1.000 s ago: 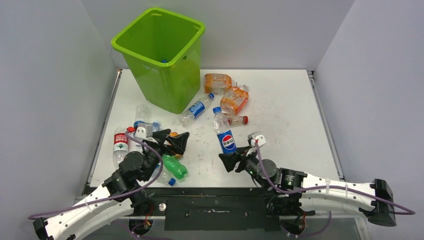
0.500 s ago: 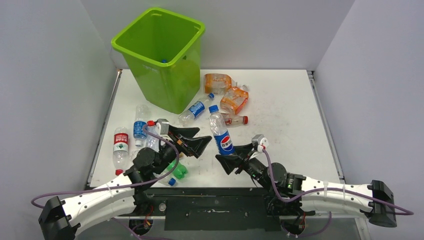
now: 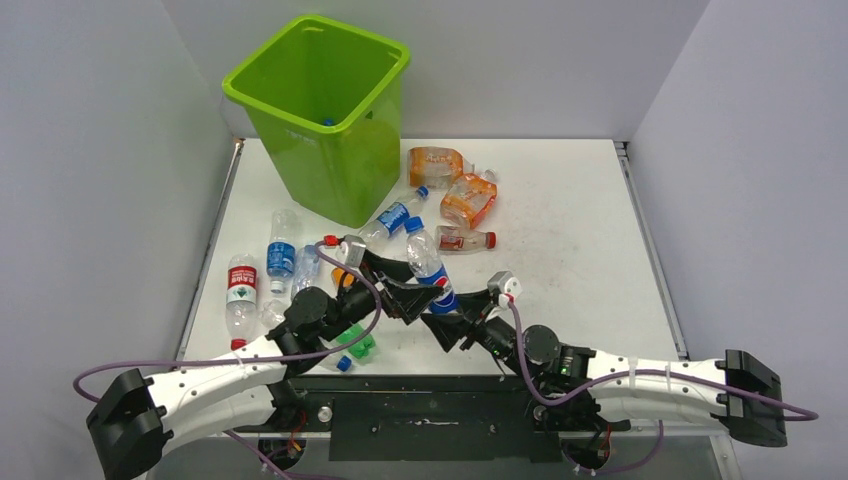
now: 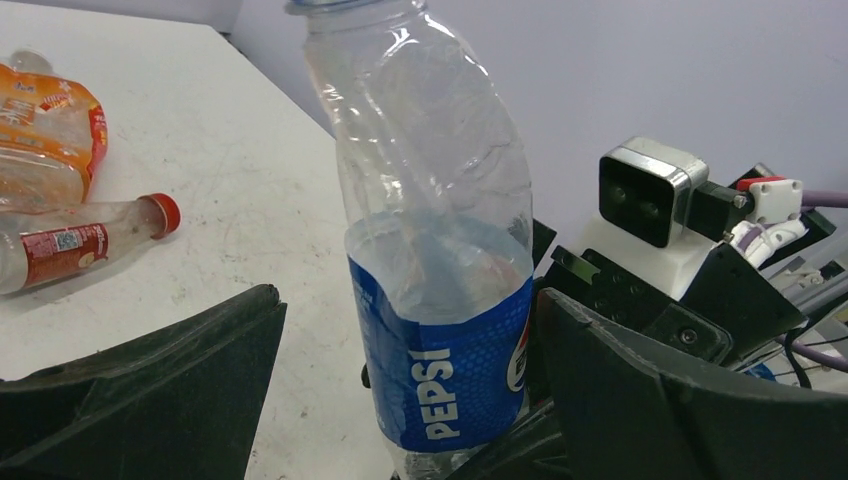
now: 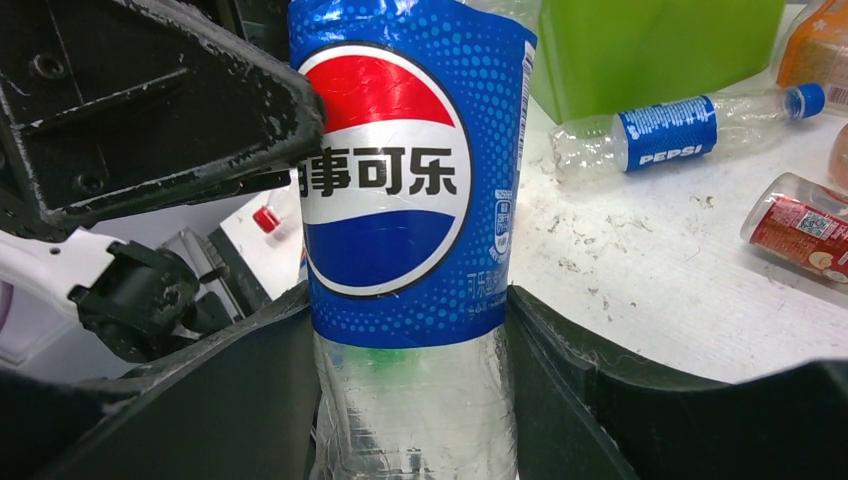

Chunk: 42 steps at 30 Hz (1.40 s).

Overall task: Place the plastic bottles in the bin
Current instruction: Place the plastic bottle in the trash bin.

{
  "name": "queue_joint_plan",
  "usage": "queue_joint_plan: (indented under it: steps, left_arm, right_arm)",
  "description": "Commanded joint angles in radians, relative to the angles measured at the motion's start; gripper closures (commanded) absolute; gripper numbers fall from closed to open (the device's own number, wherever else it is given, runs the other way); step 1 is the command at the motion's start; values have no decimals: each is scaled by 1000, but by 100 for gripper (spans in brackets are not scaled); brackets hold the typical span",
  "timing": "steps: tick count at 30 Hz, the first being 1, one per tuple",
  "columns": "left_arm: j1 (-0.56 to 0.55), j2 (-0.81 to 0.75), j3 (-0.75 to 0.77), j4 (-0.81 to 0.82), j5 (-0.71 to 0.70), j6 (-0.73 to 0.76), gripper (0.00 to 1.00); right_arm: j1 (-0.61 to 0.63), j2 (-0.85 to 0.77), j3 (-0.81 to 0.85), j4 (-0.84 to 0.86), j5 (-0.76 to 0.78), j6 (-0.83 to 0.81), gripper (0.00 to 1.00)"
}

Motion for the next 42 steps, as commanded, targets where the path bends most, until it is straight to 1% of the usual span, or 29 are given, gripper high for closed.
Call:
queue_joint_plan:
  steps: [1,4,6,7,8,9,10,11,13,16,19,22,24,27,30,35,36,42]
  left_arm:
    - [-4,27,57,60,66,-11,1]
    - [-4,32,58,64,87,-5,23]
    - [-3,24,50,65,78,-3,42]
    - [-3,17,45,68,71,0,49]
    - [-3,10,40,67,65,4,55]
    - [-3,0,35,65,59,12,59]
    - [-3,-12,33,56,55,23,61]
    - [-3,-28,33,40,50,38,63]
    - [-2,-64,39,-9,49,84,67]
    - [0,-128,53,-112,59,188,70]
    - [0,-195,57,-192,97,278,72]
    - [1,-239,52,-227,151,328,73]
    - [1,-259,49,-232,181,341,74]
    - [0,-269,53,-235,221,346,75]
    - [-1,-263,67,-247,258,344,77]
    - [-3,-262,89,-261,289,334,80]
    - [-4,-264,90,-258,291,332,80]
    - [-6,-274,95,-247,310,323,81]
  right_arm:
    - [7,33,35,75,-21,-23,53]
    - [7,34,38,69,-16,-26,53]
    - [7,33,46,48,-18,-27,46]
    - [7,30,57,18,-20,-27,40]
    - [7,28,69,-13,-31,-27,30]
    - [6,24,84,-51,-44,-27,18]
    - [6,20,103,-94,-54,-23,9]
    - [7,15,122,-149,-68,-15,2]
    - [6,6,187,-260,-113,-9,10]
    - [7,-30,256,-396,-197,-9,10]
    - [6,-86,303,-465,-232,-8,10]
    - [4,-133,332,-461,-202,7,10]
    - [2,-127,364,-452,-157,17,11]
    - [-1,-76,421,-428,-138,12,10]
    - [-7,-5,472,-397,-153,2,9]
    - [-27,84,516,-383,-168,14,3]
    - [-34,91,516,-382,-168,21,3]
    - [-114,97,479,-346,-232,73,22]
